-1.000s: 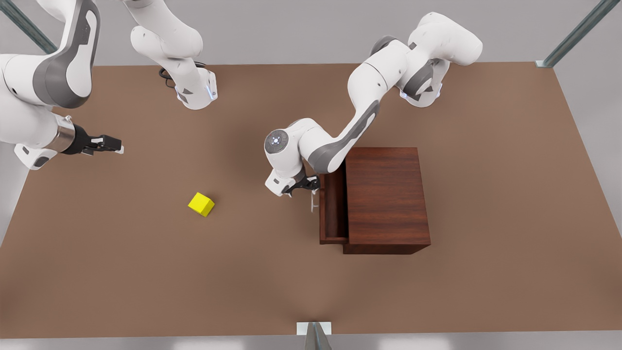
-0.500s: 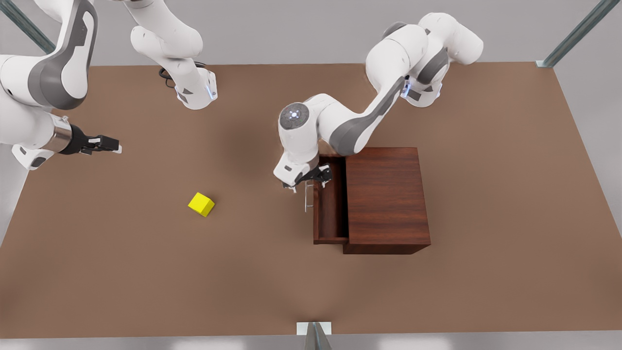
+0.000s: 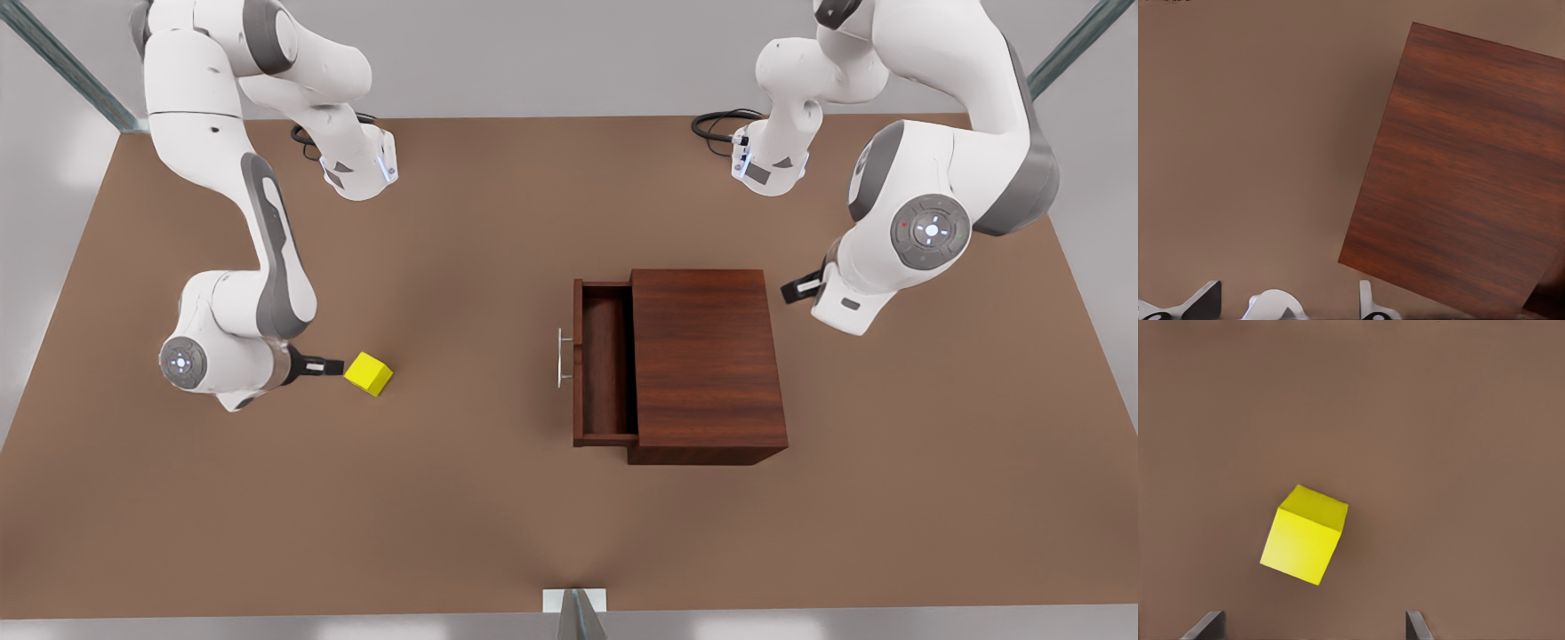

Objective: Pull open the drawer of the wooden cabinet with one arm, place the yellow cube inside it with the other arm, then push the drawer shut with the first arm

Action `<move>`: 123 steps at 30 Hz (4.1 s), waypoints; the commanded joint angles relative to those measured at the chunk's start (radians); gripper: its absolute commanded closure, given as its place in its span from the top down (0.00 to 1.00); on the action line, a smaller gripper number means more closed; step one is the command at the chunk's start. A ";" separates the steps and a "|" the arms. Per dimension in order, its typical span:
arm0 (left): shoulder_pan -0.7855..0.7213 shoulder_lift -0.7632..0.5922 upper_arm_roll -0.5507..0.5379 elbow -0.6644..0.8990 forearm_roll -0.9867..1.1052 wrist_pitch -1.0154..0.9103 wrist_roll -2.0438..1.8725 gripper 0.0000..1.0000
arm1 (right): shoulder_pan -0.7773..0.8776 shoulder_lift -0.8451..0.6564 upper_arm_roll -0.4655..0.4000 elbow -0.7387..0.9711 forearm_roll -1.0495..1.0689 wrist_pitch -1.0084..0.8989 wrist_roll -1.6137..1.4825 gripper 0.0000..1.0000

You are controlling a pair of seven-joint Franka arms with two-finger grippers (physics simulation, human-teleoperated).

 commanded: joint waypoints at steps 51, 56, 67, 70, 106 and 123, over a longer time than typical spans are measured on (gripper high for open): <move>0.002 -0.012 -0.046 0.047 -0.077 -0.130 0.366 1.00 | 0.073 0.105 0.009 -0.265 0.019 0.457 0.199 1.00; -0.001 -0.012 -0.046 0.047 -0.077 -0.131 0.366 1.00 | 0.069 0.108 0.011 -0.268 0.017 0.471 0.197 1.00; 0.002 -0.012 -0.046 0.050 -0.069 -0.136 0.366 1.00 | 0.067 0.108 0.012 -0.263 0.019 0.462 0.161 0.54; -0.001 -0.007 -0.046 0.050 -0.069 -0.134 0.366 1.00 | 0.067 0.073 0.012 -0.260 0.020 0.445 0.070 0.53; 0.000 -0.001 -0.046 0.049 -0.066 -0.128 0.366 1.00 | 0.652 0.306 0.097 0.602 -0.187 0.321 -0.795 0.52; -0.001 0.000 -0.045 0.049 -0.065 -0.127 0.366 1.00 | 0.663 0.348 0.097 0.604 -0.165 0.357 -0.783 1.00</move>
